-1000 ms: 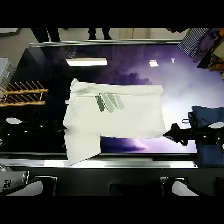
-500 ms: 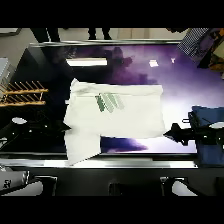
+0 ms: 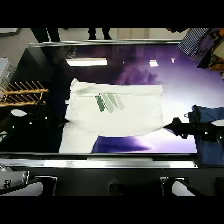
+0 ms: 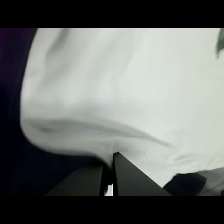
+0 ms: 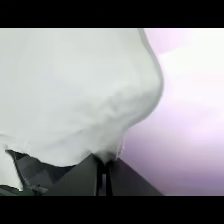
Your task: Fold the clothes and pants, and hang the long-sleeved shirts on hangers.
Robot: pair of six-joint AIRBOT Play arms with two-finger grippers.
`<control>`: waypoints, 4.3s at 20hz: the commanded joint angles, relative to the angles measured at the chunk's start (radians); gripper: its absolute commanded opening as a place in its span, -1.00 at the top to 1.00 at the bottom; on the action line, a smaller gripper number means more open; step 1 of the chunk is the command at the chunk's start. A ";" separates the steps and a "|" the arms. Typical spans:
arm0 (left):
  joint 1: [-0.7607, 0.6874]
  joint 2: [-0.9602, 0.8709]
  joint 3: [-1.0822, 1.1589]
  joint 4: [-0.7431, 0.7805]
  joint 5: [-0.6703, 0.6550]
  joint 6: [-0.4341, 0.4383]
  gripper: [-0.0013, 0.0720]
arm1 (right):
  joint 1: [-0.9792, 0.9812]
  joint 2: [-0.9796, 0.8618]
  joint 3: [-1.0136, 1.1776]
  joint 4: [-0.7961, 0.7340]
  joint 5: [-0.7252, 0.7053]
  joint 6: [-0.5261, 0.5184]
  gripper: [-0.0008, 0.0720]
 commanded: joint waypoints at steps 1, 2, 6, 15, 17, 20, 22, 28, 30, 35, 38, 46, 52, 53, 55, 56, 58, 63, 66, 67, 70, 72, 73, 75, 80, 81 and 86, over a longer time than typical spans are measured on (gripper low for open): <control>-0.018 0.001 0.201 -0.035 -0.003 -0.037 0.92 | 0.130 0.009 0.135 0.058 -0.130 -0.027 0.90; -0.023 0.001 0.280 -0.035 -0.005 -0.051 0.92 | 0.188 0.009 0.214 0.031 -0.192 0.019 0.90; -0.028 0.001 0.671 -0.034 -0.015 -0.126 0.92 | 0.337 0.009 0.649 -0.235 -0.356 0.222 0.90; -0.027 0.285 1.261 0.354 -0.142 -0.492 0.92 | 0.342 0.277 1.281 -0.468 -0.153 0.322 0.90; -0.027 0.408 1.231 0.417 -0.155 -0.554 0.92 | 0.342 0.389 1.281 -0.500 -0.126 0.370 0.90; -0.027 0.550 1.200 0.533 -0.175 -0.620 0.92 | 0.342 0.504 1.281 -0.602 -0.103 0.464 0.90; -0.027 0.592 1.197 0.592 -0.191 -0.648 0.92 | 0.342 0.530 1.281 -0.649 -0.104 0.504 0.90; -0.029 0.523 1.091 0.522 -0.235 -0.560 0.92 | 0.342 0.352 1.281 -0.616 0.087 0.549 0.89; -0.029 0.441 1.005 0.474 -0.231 -0.492 0.92 | 0.342 0.206 1.281 -0.564 0.201 0.549 0.89; -0.057 0.096 0.861 0.399 -0.161 -0.319 0.92 | 0.343 -0.218 1.281 -0.490 0.332 0.526 0.89; -0.098 -0.149 0.863 0.398 -0.079 -0.265 0.92 | 0.343 -0.424 1.281 -0.490 0.261 0.495 0.89; -0.128 -0.477 0.865 0.399 0.134 -0.205 0.92 | 0.343 -0.689 1.281 -0.489 0.003 0.489 0.89; -0.130 -0.478 0.864 0.399 -0.122 -0.208 0.92 | 0.343 -0.711 1.281 -0.540 0.185 0.492 0.89; -0.130 -0.478 0.864 0.399 -0.157 -0.209 0.92 | 0.343 -0.723 1.281 -0.543 0.213 0.496 0.89; -0.128 -0.480 0.864 0.406 -0.201 -0.240 0.92 | 0.343 -0.750 1.281 -0.542 0.253 0.504 0.89; -0.128 -0.480 0.863 0.407 -0.209 -0.254 0.92 | 0.343 -0.763 1.280 -0.542 0.272 0.516 0.89; -0.131 -0.486 0.862 0.407 -0.230 -0.254 0.92 | 0.343 -0.779 1.264 -0.540 0.281 0.520 0.89; -0.134 -0.523 0.862 0.408 -0.290 -0.254 0.92 | 0.343 -0.798 1.218 -0.538 0.282 0.519 0.89; -0.134 -0.546 0.863 0.407 -0.311 -0.254 0.92 | 0.343 -0.801 1.218 -0.521 0.300 0.520 0.89; -0.134 -0.549 0.863 0.407 -0.311 -0.258 0.91 | 0.343 -0.801 1.218 -0.504 0.315 0.519 0.89; -0.134 -0.551 0.863 0.407 -0.303 -0.257 0.91 | 0.343 -0.801 1.218 -0.471 0.359 0.516 0.89; -0.134 -0.551 0.863 0.407 -0.303 -0.258 0.90 | 0.343 -0.801 1.218 -0.468 0.372 0.517 0.61; -0.134 -0.550 0.863 0.407 -0.304 -0.269 0.73 | 0.343 -0.801 1.218 -0.457 0.381 0.517 0.46; -0.126 -0.540 0.883 0.407 -0.328 -0.312 -0.23 | 0.343 -0.793 1.219 -0.415 0.435 0.502 -0.28; -0.049 -0.381 0.924 0.454 -0.527 -0.315 -0.55 | 0.283 -0.600 1.218 -0.436 0.470 0.407 -0.38; -0.021 -0.311 0.883 0.444 -0.526 -0.307 -0.55 | 0.251 -0.547 1.218 -0.433 0.456 0.395 -0.38; 0.119 0.114 0.341 0.406 -0.425 -0.300 -0.55 | 0.098 -0.378 1.157 -0.321 0.444 0.357 -0.33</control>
